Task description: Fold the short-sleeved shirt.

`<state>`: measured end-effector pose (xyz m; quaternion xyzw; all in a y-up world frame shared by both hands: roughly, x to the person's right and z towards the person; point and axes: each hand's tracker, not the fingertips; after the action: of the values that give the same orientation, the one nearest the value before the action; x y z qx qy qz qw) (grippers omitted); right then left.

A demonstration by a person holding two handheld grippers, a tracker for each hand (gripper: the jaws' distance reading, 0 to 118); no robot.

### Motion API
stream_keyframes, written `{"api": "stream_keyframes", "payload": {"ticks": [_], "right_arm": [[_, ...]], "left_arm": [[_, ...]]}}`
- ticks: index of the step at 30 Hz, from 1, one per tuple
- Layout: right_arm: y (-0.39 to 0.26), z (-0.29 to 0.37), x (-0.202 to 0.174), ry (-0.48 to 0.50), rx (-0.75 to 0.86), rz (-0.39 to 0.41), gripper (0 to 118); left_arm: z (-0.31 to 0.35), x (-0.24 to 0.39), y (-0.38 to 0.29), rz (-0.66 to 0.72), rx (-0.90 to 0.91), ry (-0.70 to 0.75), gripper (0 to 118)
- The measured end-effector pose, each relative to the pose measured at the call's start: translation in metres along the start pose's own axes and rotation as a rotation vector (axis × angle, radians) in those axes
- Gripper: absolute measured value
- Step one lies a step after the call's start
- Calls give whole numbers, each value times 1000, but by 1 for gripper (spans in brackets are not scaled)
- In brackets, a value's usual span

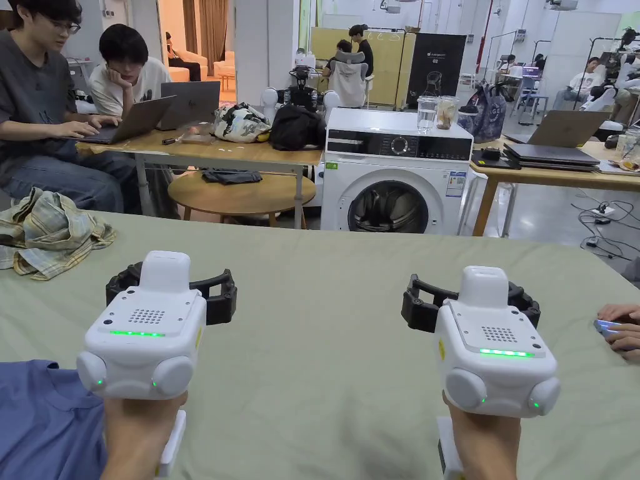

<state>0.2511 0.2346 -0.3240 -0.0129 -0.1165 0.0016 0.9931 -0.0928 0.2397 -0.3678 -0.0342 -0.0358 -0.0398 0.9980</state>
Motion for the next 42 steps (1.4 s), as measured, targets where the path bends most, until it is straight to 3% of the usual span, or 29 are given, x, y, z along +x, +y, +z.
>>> {"api": "stream_keyframes", "payload": {"ticks": [16,25,27,30,34,37,39,40,41,42], "right_arm": [[7,5,-12,10,23,55,118],[5,4,-12,-15,10,33,117],[3,5,-12,-19,6,35,105],[2,6,-13,-26,7,32,77],[3,7,-14,-34,11,16,74],[3,9,-15,-38,19,18,54],[4,10,-15,-48,26,25,30],[4,11,-15,-52,28,24,10],[5,11,-15,-53,30,20,0],[5,11,-15,-56,33,20,0]], "left_arm": [[3,-2,3,34,-9,-25,107],[6,-8,7,97,13,-14,107],[7,-9,7,103,14,-11,103],[9,-10,6,114,14,-23,89],[9,-10,6,100,22,-18,85],[9,-9,6,84,32,-18,73],[10,-9,9,78,38,-16,55],[12,-8,10,80,43,-17,39],[13,-9,11,83,54,-20,9],[14,-8,12,81,62,-13,0]]}}
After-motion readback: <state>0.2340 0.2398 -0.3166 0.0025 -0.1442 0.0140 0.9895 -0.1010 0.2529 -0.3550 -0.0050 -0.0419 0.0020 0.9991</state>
